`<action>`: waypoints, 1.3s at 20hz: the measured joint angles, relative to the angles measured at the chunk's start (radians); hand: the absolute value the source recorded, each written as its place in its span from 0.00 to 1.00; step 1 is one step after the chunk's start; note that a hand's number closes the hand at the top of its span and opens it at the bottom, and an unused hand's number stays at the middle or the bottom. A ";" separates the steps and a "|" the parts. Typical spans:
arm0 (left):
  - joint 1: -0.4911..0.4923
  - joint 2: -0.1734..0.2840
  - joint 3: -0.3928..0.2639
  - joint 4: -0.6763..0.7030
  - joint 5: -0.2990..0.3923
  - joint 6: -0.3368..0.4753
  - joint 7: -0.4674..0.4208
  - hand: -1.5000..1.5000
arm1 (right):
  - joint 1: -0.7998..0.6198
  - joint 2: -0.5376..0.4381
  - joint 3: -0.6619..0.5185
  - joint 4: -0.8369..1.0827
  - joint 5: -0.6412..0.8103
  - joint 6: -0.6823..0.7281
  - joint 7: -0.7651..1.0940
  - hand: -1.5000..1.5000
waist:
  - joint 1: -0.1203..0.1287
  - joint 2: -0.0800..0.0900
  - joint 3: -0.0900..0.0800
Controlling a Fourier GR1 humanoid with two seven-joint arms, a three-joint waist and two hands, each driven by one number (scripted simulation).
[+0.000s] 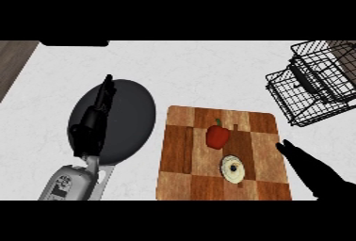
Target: Pick the cupcake from the cutting board and place it in the tiered basket
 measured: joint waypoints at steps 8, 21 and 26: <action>0.050 -0.015 -0.005 -0.011 -0.016 0.004 -0.033 0.50 | -0.103 0.061 0.153 0.055 0.121 0.029 0.017 0.00 | -0.007 -0.002 0.001; 0.054 -0.013 0.024 -0.023 -0.016 -0.015 -0.024 0.50 | -0.094 0.183 0.233 0.197 0.363 0.068 -0.005 0.00 | -0.017 -0.002 0.003; 0.060 -0.023 0.016 -0.043 -0.031 -0.014 -0.002 0.50 | -0.022 0.223 0.227 0.229 0.415 0.065 -0.029 0.00 | -0.018 -0.002 0.003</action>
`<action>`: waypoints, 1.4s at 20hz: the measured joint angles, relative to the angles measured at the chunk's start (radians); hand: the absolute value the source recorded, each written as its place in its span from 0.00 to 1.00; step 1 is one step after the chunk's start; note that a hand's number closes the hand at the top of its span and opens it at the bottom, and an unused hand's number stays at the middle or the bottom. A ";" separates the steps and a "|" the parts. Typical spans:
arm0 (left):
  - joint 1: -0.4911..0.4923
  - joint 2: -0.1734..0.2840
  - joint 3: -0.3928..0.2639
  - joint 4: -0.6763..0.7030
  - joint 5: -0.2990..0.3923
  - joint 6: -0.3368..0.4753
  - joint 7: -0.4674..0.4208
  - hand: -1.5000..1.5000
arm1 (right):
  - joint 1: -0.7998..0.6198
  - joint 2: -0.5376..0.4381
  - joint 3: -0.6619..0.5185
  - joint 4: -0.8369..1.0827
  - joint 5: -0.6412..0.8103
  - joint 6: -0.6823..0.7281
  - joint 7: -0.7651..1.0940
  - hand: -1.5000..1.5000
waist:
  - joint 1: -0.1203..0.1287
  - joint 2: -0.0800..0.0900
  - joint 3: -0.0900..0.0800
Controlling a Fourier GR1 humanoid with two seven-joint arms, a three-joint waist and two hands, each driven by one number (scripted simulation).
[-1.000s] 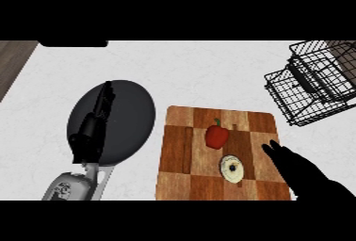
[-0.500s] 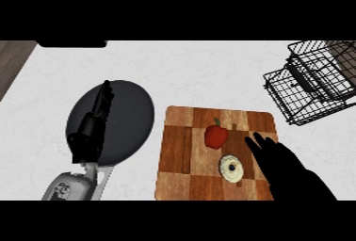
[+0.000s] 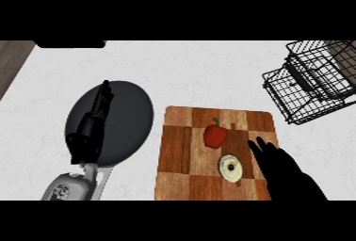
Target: Pick the cupcake from the cutting board and place it in the tiered basket
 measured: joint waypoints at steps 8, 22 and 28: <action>0.022 -0.005 0.017 -0.021 -0.009 -0.024 0.000 0.50 | 0.084 0.088 -0.030 0.057 0.075 0.013 -0.064 0.00 | 0.002 0.001 0.000; -0.003 -0.038 0.060 0.022 -0.036 -0.054 -0.025 0.50 | 0.085 0.266 -0.117 0.168 0.112 0.104 -0.129 0.00 | 0.005 0.002 0.000; 0.003 -0.043 0.079 0.014 -0.040 -0.070 -0.022 0.50 | 0.100 0.318 -0.140 0.234 0.150 0.127 -0.169 0.00 | 0.004 0.002 0.001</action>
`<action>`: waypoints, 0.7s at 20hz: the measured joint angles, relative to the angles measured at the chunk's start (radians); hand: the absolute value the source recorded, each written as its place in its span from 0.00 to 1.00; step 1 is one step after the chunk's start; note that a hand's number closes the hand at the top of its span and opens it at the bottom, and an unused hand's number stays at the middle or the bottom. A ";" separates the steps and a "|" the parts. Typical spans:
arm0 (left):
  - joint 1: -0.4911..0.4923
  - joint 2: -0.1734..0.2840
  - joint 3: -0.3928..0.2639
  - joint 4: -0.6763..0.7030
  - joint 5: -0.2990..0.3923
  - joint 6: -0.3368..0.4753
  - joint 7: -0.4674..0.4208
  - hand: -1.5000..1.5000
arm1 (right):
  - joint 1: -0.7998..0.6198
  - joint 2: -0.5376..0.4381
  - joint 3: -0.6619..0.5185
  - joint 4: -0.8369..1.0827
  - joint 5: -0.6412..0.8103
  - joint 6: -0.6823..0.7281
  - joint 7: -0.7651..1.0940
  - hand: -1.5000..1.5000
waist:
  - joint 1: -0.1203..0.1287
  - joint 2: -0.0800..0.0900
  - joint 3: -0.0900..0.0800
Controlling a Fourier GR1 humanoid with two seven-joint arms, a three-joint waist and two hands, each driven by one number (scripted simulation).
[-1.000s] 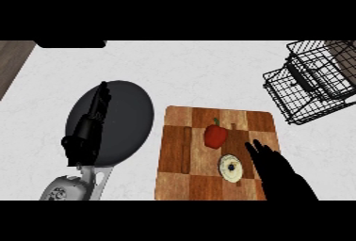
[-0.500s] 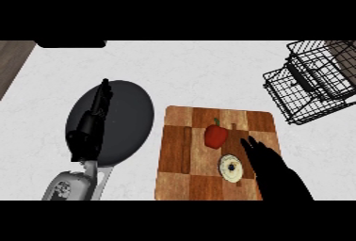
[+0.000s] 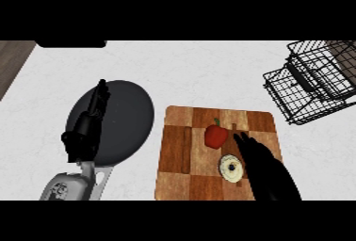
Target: Pick the cupcake from the cutting board and place it in the tiered basket
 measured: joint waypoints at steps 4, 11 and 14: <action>-0.005 -0.019 -0.001 0.004 -0.015 -0.002 -0.002 0.50 | 0.007 0.050 -0.013 0.057 0.046 0.005 -0.026 0.00 | 0.000 0.000 0.000; -0.001 -0.032 0.009 -0.010 -0.032 -0.018 0.008 0.50 | 0.018 0.120 -0.043 0.082 0.094 0.043 -0.047 0.00 | -0.001 0.000 0.000; 0.016 -0.040 0.008 -0.019 -0.041 -0.022 0.001 0.50 | 0.024 0.132 -0.069 0.113 0.108 0.047 -0.087 0.00 | 0.000 0.000 0.000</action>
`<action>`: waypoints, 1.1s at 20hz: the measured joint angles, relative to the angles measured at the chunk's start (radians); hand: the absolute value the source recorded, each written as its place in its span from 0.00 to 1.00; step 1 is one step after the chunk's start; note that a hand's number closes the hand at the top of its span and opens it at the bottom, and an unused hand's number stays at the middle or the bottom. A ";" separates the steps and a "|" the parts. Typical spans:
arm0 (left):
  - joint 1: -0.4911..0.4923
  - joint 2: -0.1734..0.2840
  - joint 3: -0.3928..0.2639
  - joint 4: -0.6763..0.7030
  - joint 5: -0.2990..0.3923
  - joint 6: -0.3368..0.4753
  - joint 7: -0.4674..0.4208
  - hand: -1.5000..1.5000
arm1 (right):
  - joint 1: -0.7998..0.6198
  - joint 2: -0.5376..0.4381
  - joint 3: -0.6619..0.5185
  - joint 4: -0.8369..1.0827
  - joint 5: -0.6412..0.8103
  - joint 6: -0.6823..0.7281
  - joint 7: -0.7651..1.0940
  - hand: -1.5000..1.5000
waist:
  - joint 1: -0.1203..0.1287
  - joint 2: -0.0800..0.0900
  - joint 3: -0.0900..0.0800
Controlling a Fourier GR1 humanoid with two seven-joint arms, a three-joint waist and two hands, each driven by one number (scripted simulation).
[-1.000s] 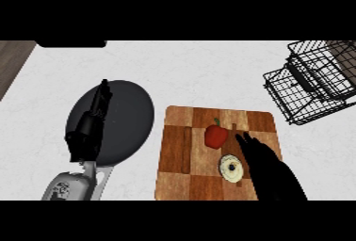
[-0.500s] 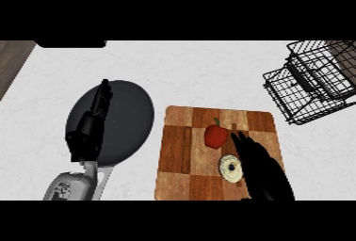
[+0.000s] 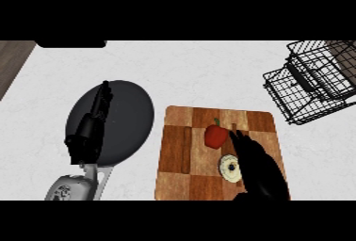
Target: Pick the cupcake from the cutting board and place it in the tiered basket
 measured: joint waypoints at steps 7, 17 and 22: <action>0.003 -0.021 -0.005 -0.022 -0.029 0.004 0.025 0.50 | 0.040 0.043 -0.021 0.074 0.047 -0.054 -0.080 0.00 | 0.000 0.000 0.000; -0.014 -0.014 0.027 0.008 -0.022 -0.018 0.009 0.50 | 0.024 0.071 -0.014 0.171 0.203 -0.200 -0.170 1.00 | 0.000 -0.002 -0.001; -0.008 -0.016 0.032 -0.006 -0.019 -0.029 0.016 0.50 | 0.009 0.079 -0.009 0.215 0.297 -0.247 -0.190 1.00 | 0.001 -0.003 -0.002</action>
